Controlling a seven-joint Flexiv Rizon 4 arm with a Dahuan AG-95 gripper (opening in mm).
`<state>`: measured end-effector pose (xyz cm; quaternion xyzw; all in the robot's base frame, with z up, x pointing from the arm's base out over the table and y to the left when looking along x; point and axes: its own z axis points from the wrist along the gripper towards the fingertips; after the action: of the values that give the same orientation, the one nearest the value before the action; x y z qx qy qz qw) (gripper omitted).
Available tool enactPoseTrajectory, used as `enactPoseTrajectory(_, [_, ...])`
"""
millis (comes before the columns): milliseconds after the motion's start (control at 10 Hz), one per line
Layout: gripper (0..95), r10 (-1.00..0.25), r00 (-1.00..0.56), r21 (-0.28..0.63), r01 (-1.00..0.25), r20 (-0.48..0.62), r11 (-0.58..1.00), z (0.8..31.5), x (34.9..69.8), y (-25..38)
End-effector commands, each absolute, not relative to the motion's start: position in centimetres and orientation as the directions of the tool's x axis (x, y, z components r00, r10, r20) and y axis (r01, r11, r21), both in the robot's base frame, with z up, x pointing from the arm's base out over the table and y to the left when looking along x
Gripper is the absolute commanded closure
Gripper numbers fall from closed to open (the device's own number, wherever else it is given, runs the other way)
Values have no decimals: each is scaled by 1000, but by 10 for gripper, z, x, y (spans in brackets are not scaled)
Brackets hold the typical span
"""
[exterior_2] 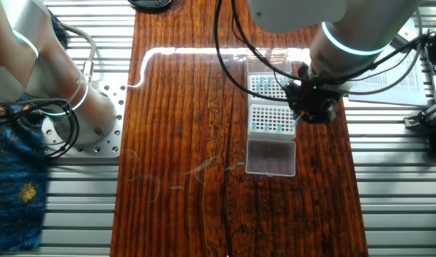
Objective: Transfer all medium pipette tips from one holder to another
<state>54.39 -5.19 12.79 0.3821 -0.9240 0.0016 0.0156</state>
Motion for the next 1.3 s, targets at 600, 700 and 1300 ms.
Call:
enactPoseTrajectory(600, [950,-706,-708,7,-706,29,708,119,541,-52])
enactPoseTrajectory(700, [950,-708,-706,8,-708,29,706,119,541,-52])
enactPoseTrajectory(1300, [760,-707,-707,9,-707,26,707,120,541,-52])
